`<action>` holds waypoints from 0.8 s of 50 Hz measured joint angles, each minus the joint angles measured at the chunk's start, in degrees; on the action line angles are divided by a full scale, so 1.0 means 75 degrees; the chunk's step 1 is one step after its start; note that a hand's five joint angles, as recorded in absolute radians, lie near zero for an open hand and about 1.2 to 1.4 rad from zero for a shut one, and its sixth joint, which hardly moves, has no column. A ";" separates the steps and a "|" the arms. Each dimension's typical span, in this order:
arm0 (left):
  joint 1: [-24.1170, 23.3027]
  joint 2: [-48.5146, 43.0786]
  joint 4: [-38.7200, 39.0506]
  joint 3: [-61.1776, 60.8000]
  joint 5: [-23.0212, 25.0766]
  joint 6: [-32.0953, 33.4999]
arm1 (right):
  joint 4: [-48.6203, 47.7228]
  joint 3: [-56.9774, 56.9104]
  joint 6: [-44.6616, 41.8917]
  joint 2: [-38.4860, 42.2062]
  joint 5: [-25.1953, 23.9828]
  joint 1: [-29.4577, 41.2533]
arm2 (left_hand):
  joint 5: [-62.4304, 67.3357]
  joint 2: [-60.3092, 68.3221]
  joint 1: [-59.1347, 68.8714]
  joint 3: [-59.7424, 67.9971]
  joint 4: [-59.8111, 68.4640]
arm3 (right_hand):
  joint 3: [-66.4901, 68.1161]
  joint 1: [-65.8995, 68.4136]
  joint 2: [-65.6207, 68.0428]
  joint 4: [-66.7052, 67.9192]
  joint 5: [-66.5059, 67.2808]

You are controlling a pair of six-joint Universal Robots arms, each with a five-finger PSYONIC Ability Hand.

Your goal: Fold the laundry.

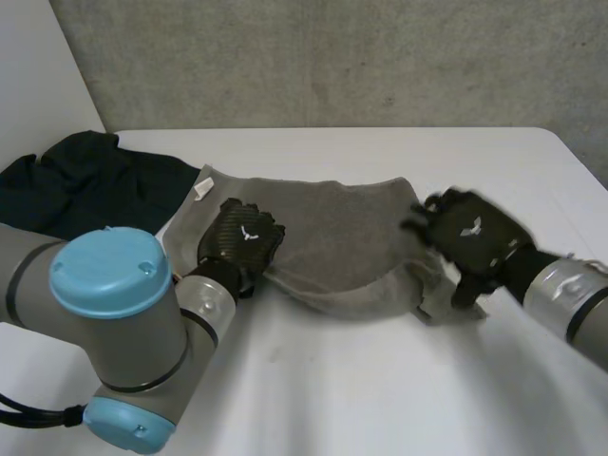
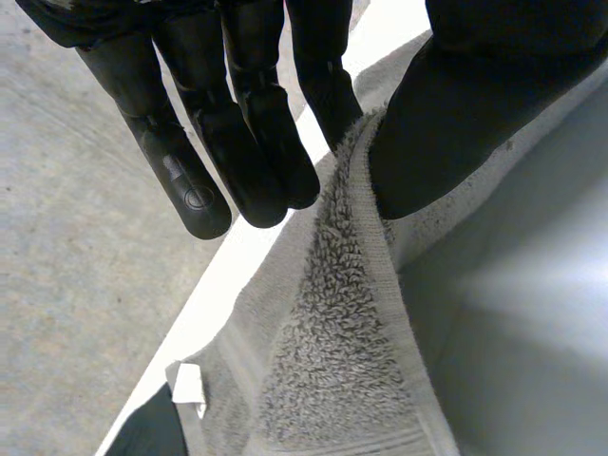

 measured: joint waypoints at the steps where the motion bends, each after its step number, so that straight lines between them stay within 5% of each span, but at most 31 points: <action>1: 0.0000 0.0000 0.0000 0.0000 0.0000 0.0000 | 0.0000 0.0000 0.0000 0.0000 0.0000 0.0000 | 0.0000 0.0000 0.0000 0.0000 0.0000 | 0.0000 0.0000 0.0000 0.0000 0.0000; 2: 0.0009 0.0086 -0.0004 -0.0014 0.0000 -0.0002 | 0.0019 -0.0046 0.1142 -0.0320 0.0030 -0.0147 | 0.0000 0.0000 0.0000 0.0000 0.0000 | 0.0000 0.0000 0.0000 0.0000 0.0000; 7: 0.0021 0.0237 -0.0010 -0.0054 -0.0002 -0.0006 | 0.0248 -0.0195 0.3318 -0.0880 0.0130 -0.0665 | -0.0001 0.0000 0.0000 0.0000 0.0000 | 0.0000 0.0000 0.0000 0.0000 -0.0001; 12: 0.0026 0.0303 -0.0012 -0.0089 -0.0005 -0.0013 | 0.1074 -0.0487 0.4641 -0.0933 0.0284 -0.1094 | -0.0001 0.0000 0.0000 0.0000 0.0000 | 0.0000 0.0000 0.0000 0.0000 -0.0001; 30: 0.0134 0.0243 -0.0001 -0.0330 -0.0002 -0.0107 | 0.2416 -0.1250 0.5003 0.1523 0.1150 -0.1077 | -0.0004 -0.0070 -0.0001 -0.0065 -0.0095 | 0.0017 0.0012 0.0019 0.0014 0.0001; 40: 0.0417 0.0142 -0.0009 -0.0365 0.0014 -0.0658 | 0.2204 -0.1684 0.5036 0.2491 0.1219 -0.0303 | -0.2652 -0.3021 -0.2563 -0.2968 -0.3049 | 0.1776 0.1367 0.1661 0.1583 0.1412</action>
